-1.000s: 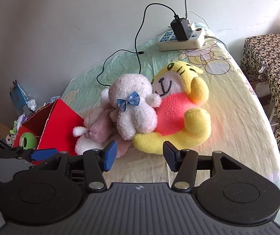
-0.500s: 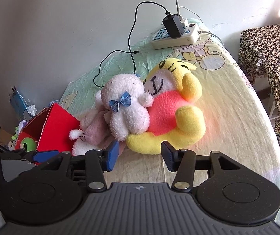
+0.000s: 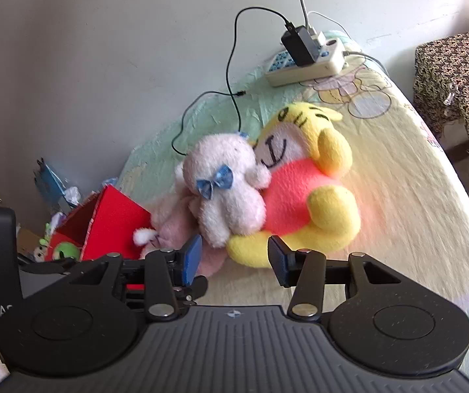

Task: Organize objects
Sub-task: 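Move the right gripper back toward the plush toys on the bed, then grasp the white bunny with blue bow with the right gripper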

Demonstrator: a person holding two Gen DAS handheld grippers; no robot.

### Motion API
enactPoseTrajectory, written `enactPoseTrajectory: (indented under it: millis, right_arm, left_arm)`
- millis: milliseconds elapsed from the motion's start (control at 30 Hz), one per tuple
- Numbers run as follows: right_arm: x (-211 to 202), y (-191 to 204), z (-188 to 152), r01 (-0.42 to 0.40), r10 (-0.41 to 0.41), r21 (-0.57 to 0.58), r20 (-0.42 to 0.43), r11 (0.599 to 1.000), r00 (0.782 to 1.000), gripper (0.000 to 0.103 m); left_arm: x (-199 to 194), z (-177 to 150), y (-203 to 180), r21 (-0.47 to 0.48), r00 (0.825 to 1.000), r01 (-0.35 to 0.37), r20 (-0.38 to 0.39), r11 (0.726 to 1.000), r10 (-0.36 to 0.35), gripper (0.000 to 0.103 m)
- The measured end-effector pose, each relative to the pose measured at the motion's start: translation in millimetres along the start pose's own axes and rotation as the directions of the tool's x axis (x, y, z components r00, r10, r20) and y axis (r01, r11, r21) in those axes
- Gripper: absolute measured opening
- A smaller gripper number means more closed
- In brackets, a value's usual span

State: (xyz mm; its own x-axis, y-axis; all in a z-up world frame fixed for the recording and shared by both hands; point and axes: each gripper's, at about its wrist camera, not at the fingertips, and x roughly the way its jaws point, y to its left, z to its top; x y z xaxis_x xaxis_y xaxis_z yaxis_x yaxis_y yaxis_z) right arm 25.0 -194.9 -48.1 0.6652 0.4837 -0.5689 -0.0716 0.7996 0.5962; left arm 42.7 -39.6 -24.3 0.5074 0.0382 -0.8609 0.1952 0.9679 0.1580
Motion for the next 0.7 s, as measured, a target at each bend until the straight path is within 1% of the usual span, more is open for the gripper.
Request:
enactPoseTrajectory:
  millis: [100, 167, 267, 333, 367, 433, 467, 533, 600, 700]
  right_arm:
    - [-1.1, -0.3, 10.9, -0.032, 0.032, 0.013, 0.032, 0.999, 0.999, 0.049]
    - [3.5, 0.5, 18.8, -0.047, 0.047, 0.016, 0.038, 0.999, 0.998, 0.049]
    - [14.3, -0.1, 25.9, -0.039, 0.038, 0.016, 0.039, 0.999, 0.999, 0.049]
    - [22.9, -0.8, 28.3, -0.030, 0.029, 0.014, 0.030, 0.999, 0.999, 0.049]
    - [26.9, -1.4, 29.2, -0.025, 0.025, 0.013, 0.026, 1.000, 0.999, 0.049]
    - [34.1, -3.1, 30.9, -0.021, 0.021, 0.015, 0.018, 1.000, 1.000, 0.049]
    - [37.5, -4.4, 32.0, -0.017, 0.017, 0.016, 0.016, 1.000, 1.000, 0.049]
    - [43.6, -7.3, 33.9, -0.004, 0.004, 0.019, 0.018, 1.000, 1.000, 0.049]
    - [49.5, -10.7, 36.7, 0.003, -0.004, 0.023, 0.022, 1.000, 1.000, 0.050]
    - [58.9, -12.7, 41.0, 0.004, -0.004, 0.011, 0.028, 1.000, 1.000, 0.050]
  left_arm:
    - [-0.7, 5.4, 6.6, -0.020, 0.998, 0.047, 0.034, 0.999, -0.046, 0.095]
    - [0.0, 10.0, 11.2, -0.028, 0.995, 0.080, 0.054, 0.996, -0.078, 0.095]
    - [5.4, 17.4, 16.5, -0.051, 0.987, 0.151, 0.066, 0.987, -0.147, 0.094]
    - [10.7, 20.4, 19.2, -0.083, 0.977, 0.208, 0.066, 0.975, -0.203, 0.092]
    - [13.8, 22.2, 19.6, -0.100, 0.970, 0.238, 0.067, 0.966, -0.233, 0.090]
    - [18.6, 24.4, 21.2, -0.130, 0.954, 0.298, 0.072, 0.946, -0.290, 0.085]
    - [19.6, 25.2, 21.3, -0.137, 0.948, 0.318, 0.078, 0.938, -0.310, 0.083]
    - [22.2, 27.7, 20.0, -0.135, 0.941, 0.337, 0.090, 0.932, -0.327, 0.080]
    - [26.6, 30.7, 17.9, -0.130, 0.940, 0.337, 0.092, 0.932, -0.327, 0.079]
    - [35.9, 33.9, 21.2, -0.148, 0.932, 0.362, 0.087, 0.920, -0.352, 0.079]
